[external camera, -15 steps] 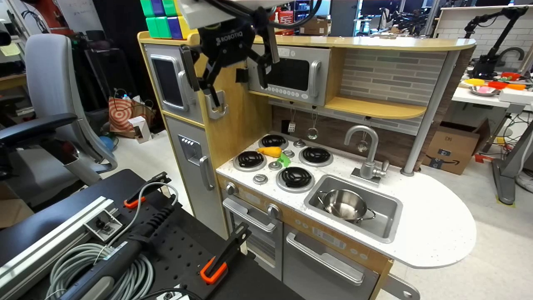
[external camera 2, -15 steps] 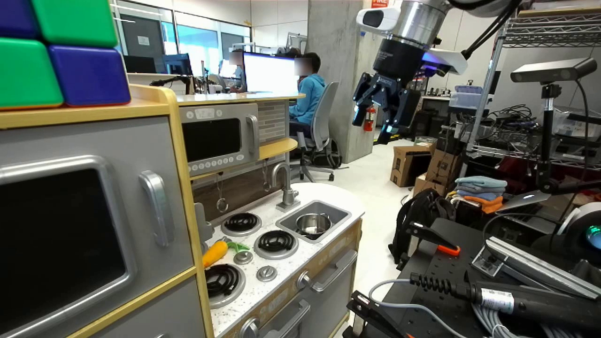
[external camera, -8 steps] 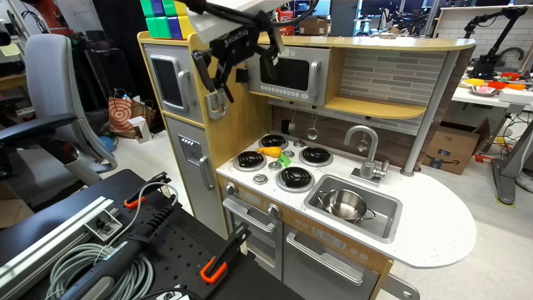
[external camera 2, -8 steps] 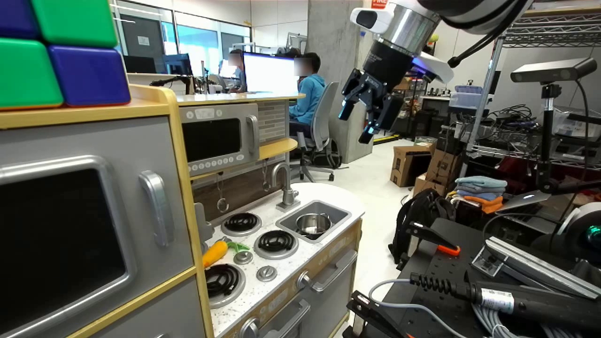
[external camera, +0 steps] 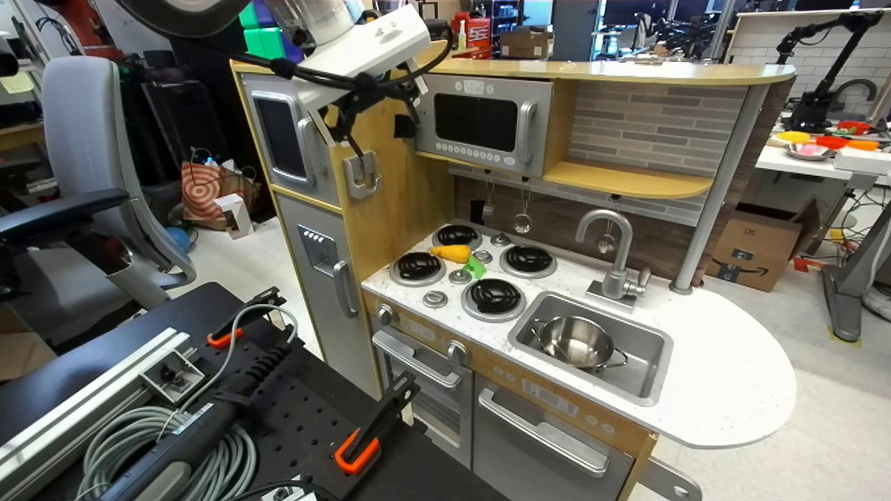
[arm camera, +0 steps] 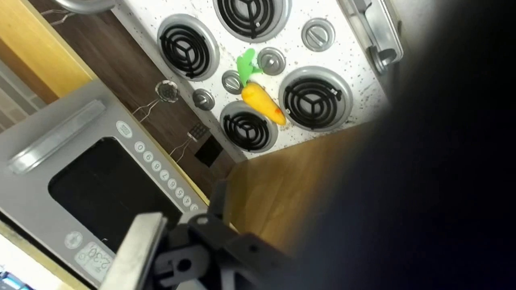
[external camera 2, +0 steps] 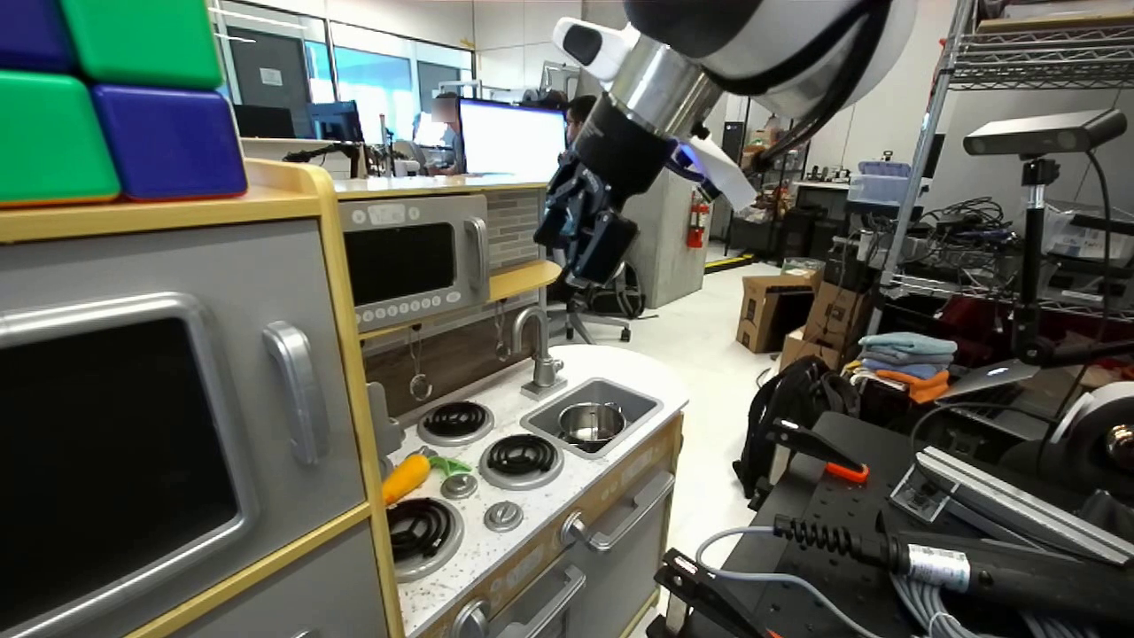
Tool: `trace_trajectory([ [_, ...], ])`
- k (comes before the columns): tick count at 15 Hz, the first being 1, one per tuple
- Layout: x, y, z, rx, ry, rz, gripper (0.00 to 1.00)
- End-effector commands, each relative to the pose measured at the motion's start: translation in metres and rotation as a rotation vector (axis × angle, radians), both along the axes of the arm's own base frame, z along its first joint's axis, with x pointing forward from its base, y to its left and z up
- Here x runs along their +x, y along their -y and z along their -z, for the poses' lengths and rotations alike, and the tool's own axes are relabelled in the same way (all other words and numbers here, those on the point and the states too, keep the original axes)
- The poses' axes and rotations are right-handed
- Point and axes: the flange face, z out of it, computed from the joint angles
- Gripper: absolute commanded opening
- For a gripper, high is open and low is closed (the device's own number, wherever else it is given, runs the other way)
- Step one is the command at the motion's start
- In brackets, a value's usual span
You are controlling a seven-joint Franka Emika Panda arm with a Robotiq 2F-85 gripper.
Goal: Put the carrot plush toy in the pot
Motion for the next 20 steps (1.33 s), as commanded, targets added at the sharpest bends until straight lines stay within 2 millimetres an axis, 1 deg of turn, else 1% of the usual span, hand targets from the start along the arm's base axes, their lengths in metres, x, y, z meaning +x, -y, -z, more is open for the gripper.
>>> trace_trajectory([
  [1, 0.027, -0.003, -0.002, -0.020, 0.054, 0.002, 1.00],
  [4, 0.049, 0.009, 0.009, -0.005, 0.041, 0.068, 1.00],
  [5, 0.056, 0.016, 0.020, -0.005, 0.016, 0.086, 1.00],
  [6, 0.038, 0.004, 0.005, 0.046, 0.013, 0.116, 1.00],
  [7, 0.041, 0.008, 0.011, 0.043, 0.004, 0.132, 1.00],
  [8, 0.041, 0.007, 0.013, 0.043, -0.002, 0.135, 1.00],
  [11, 0.041, 0.004, 0.013, 0.045, -0.001, 0.132, 1.00],
  [12, 0.043, 0.004, 0.019, 0.005, 0.018, 0.126, 1.00],
  [13, 0.051, 0.004, 0.036, -0.028, 0.008, 0.135, 1.00],
  [14, 0.055, 0.002, 0.052, -0.024, -0.010, 0.140, 1.00],
  [15, 0.066, 0.006, 0.072, -0.089, -0.022, 0.150, 1.00],
  [17, 0.072, 0.021, 0.106, -0.158, -0.074, 0.174, 1.00],
  [20, 0.097, 0.022, 0.159, -0.246, -0.113, 0.130, 1.00],
])
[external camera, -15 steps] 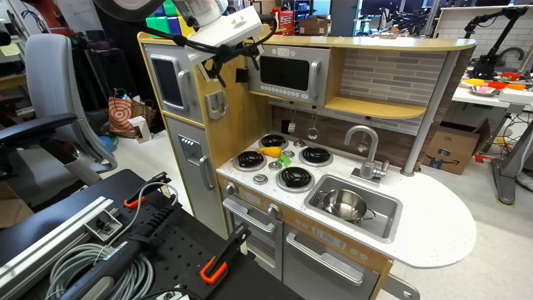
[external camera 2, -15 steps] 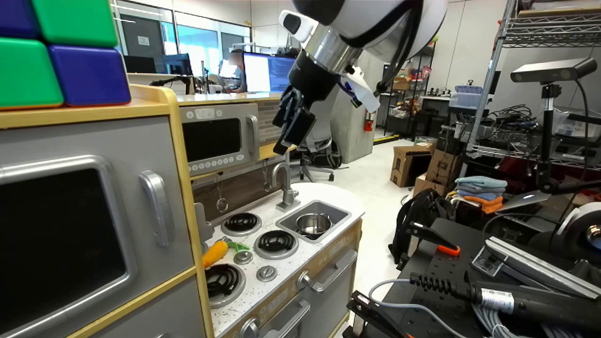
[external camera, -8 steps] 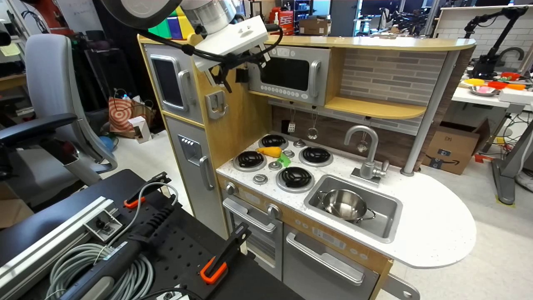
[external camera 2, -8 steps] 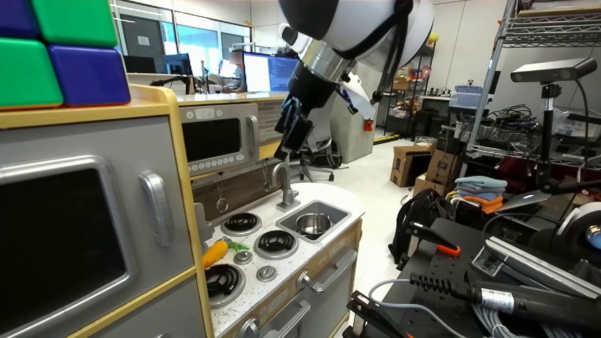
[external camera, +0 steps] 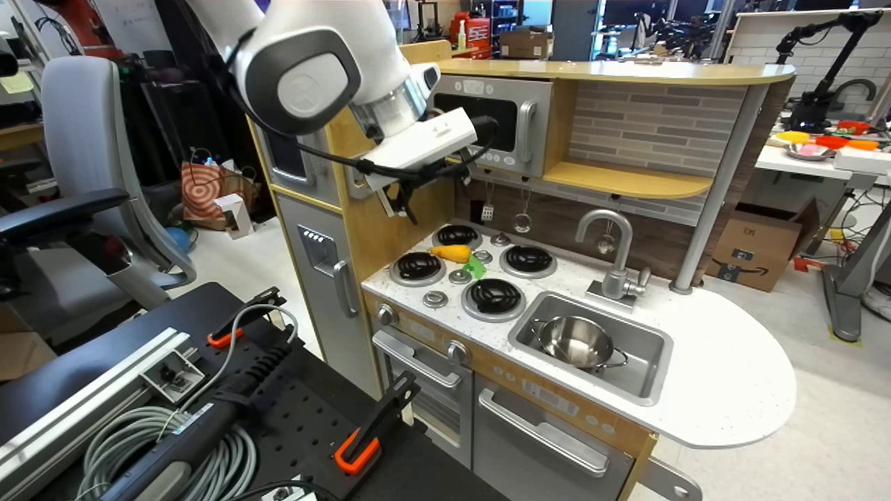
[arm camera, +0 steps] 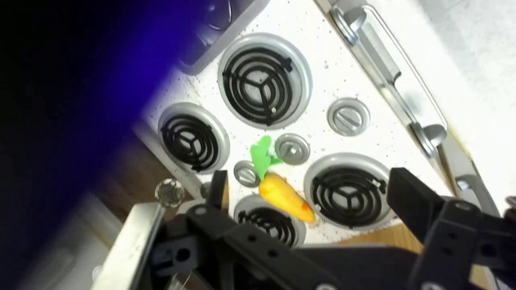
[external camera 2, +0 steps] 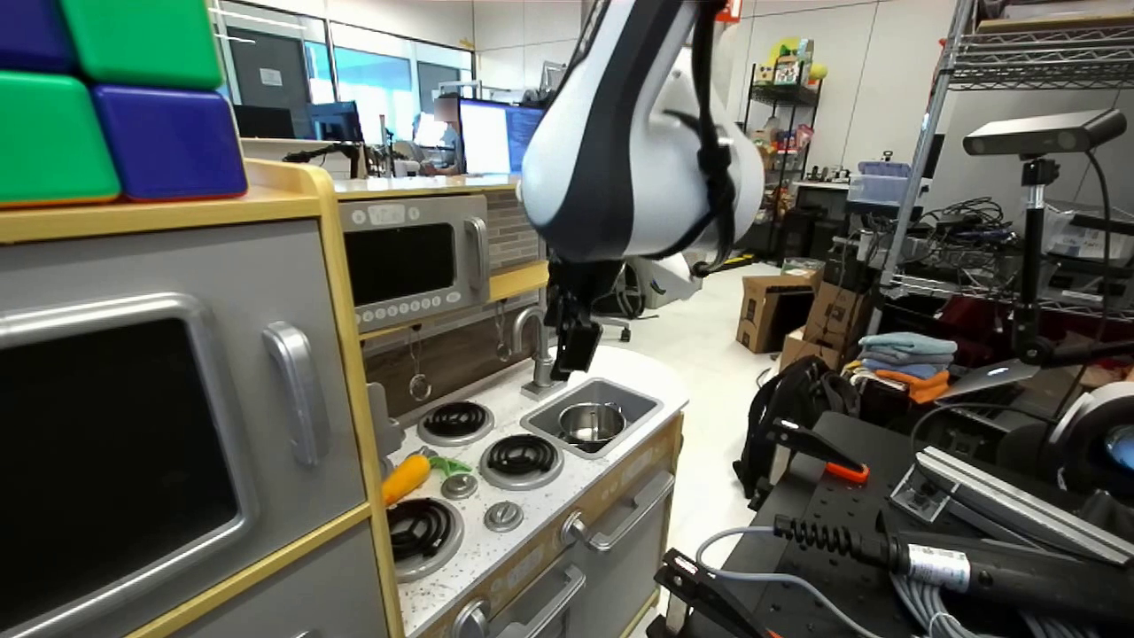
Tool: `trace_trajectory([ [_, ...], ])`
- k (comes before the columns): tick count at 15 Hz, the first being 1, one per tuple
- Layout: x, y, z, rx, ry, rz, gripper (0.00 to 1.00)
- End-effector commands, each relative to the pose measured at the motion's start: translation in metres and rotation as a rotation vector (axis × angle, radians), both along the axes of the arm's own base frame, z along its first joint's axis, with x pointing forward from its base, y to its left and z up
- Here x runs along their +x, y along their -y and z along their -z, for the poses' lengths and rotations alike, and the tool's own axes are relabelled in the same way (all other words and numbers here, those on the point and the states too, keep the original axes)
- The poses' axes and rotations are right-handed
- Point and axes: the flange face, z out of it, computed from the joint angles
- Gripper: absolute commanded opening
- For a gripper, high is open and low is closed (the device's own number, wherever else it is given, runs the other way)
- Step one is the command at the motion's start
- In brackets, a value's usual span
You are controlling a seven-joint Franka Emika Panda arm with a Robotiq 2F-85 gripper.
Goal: Put the carrot plush toy in the pot
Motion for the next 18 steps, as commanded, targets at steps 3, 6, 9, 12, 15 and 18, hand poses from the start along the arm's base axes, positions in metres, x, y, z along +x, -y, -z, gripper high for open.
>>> trace_trajectory([
  [3, 0.052, -0.018, 0.088, -0.160, 0.034, -0.160, 1.00],
  [6, 0.070, -0.027, 0.114, -0.221, 0.117, -0.262, 1.00],
  [9, 0.092, -0.027, 0.128, -0.224, 0.189, -0.280, 1.00],
  [12, 0.114, -0.027, 0.135, -0.212, 0.236, -0.272, 1.00],
  [15, 0.109, -0.028, 0.130, -0.210, 0.206, -0.260, 1.00],
  [18, 0.109, -0.028, 0.133, -0.206, 0.204, -0.257, 1.00],
])
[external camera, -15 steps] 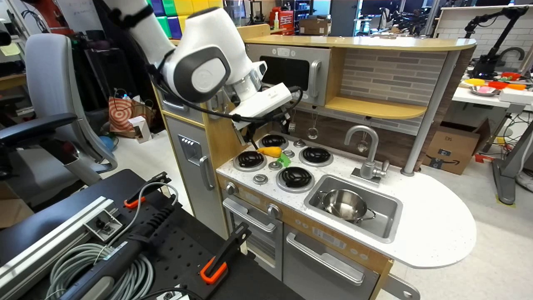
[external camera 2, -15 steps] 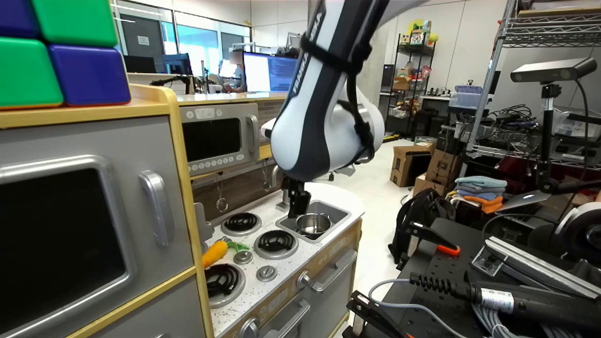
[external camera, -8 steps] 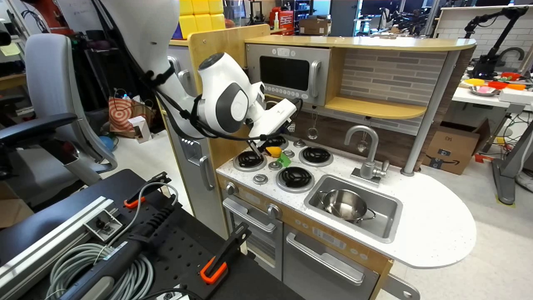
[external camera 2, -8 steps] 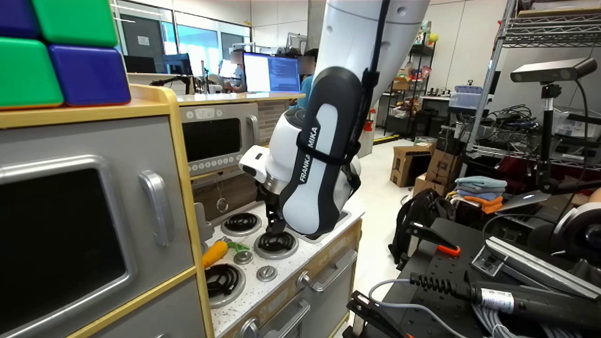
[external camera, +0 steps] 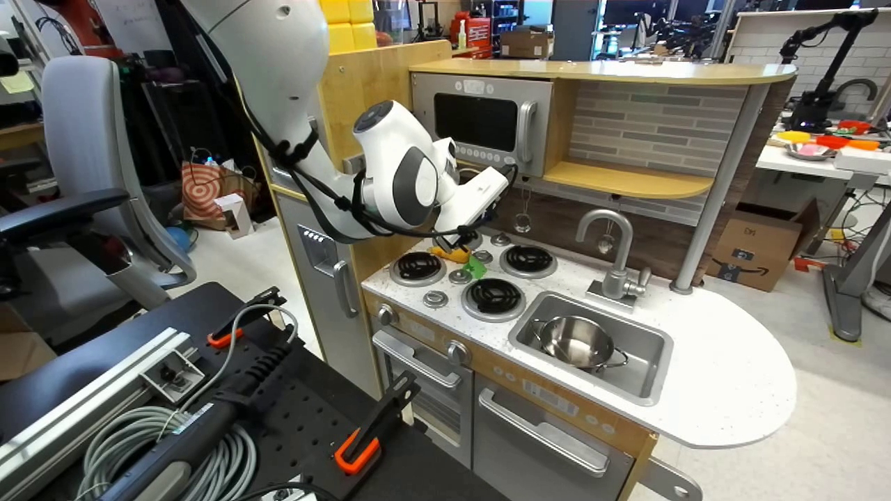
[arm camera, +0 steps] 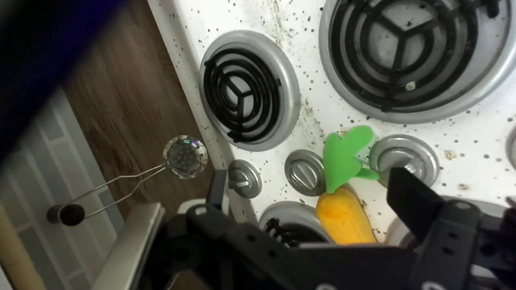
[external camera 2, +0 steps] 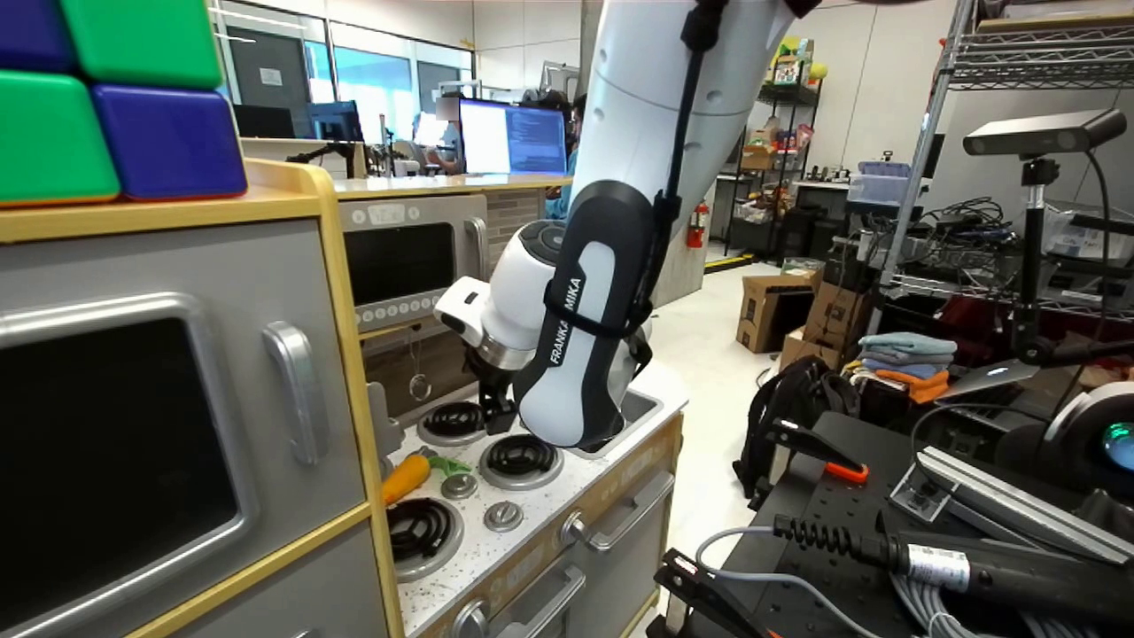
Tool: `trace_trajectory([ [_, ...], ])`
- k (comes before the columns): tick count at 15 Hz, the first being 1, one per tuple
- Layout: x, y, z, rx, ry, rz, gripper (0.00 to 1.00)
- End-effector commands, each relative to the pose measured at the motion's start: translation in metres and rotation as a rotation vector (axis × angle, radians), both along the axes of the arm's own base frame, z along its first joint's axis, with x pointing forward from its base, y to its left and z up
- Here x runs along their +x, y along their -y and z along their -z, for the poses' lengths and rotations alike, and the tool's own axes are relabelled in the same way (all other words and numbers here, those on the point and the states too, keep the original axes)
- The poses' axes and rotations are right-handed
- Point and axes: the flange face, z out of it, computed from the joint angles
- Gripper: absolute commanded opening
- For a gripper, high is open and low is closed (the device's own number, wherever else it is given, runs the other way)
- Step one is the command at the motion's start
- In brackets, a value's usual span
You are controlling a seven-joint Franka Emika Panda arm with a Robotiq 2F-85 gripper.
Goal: Put the carrot plush toy in the pot
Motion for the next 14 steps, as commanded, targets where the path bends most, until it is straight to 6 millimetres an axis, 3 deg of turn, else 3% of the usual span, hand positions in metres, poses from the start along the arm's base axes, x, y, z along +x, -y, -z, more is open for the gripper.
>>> trace_trajectory([
  [1, 0.000, 0.001, 0.000, 0.001, -0.001, 0.000, 1.00],
  [7, 0.003, -0.009, 0.005, 0.002, -0.097, -0.012, 1.00],
  [14, 0.025, -0.027, 0.020, 0.055, -0.159, 0.001, 1.00],
])
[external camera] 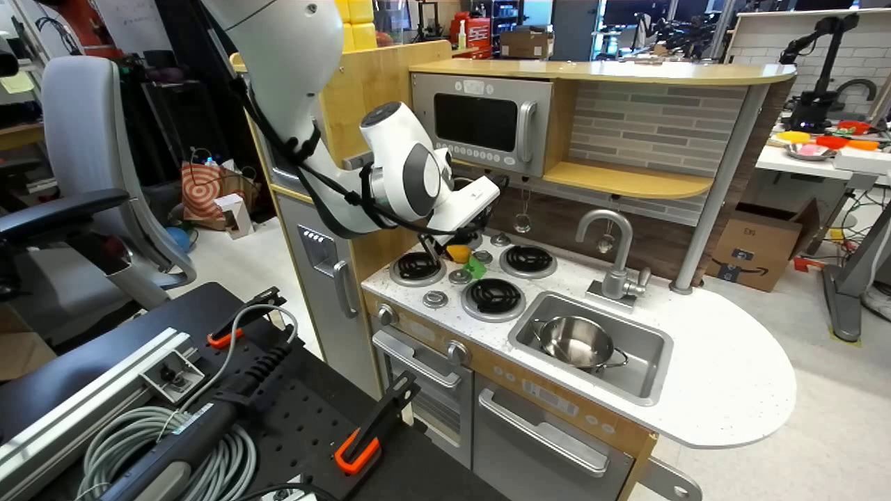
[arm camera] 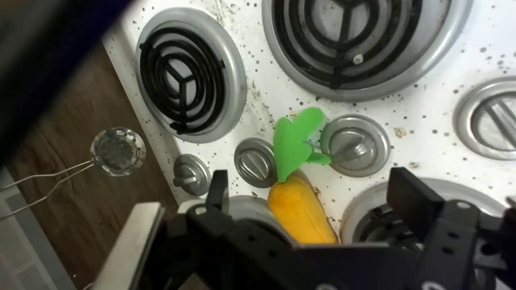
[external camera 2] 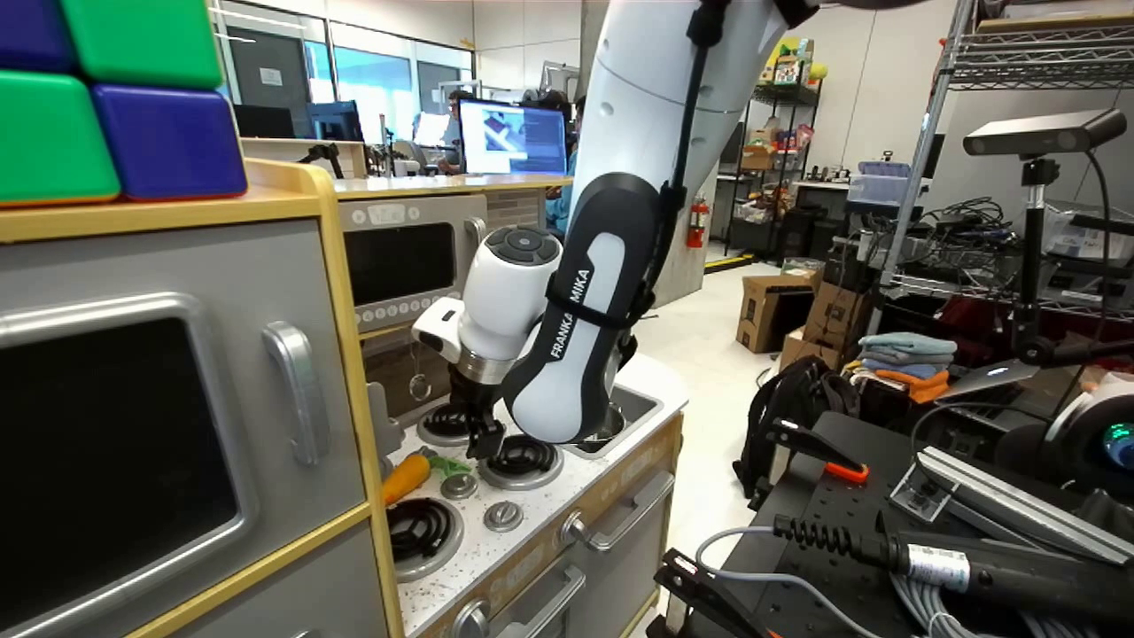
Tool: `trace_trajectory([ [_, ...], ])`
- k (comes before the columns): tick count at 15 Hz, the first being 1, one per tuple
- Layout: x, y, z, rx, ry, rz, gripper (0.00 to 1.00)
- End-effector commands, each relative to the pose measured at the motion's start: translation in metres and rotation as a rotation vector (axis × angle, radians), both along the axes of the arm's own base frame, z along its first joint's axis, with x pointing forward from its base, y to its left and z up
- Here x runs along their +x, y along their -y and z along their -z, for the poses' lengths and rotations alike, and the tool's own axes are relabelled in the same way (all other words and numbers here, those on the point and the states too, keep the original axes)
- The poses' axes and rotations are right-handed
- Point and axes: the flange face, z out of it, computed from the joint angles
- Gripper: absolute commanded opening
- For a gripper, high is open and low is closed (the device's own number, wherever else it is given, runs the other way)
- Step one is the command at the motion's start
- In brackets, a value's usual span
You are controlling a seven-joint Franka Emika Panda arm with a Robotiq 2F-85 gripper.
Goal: Put the carrot plush toy in the pot
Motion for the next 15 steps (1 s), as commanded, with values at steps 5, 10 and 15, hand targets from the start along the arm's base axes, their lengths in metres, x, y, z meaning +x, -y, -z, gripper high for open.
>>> trace_trajectory([
  [5, 0.030, -0.018, 0.024, -0.021, -0.052, 0.009, 1.00],
  [10, 0.037, -0.029, 0.054, -0.070, -0.063, -0.015, 1.00],
  [15, 0.048, -0.041, 0.067, -0.085, -0.046, -0.033, 1.00],
])
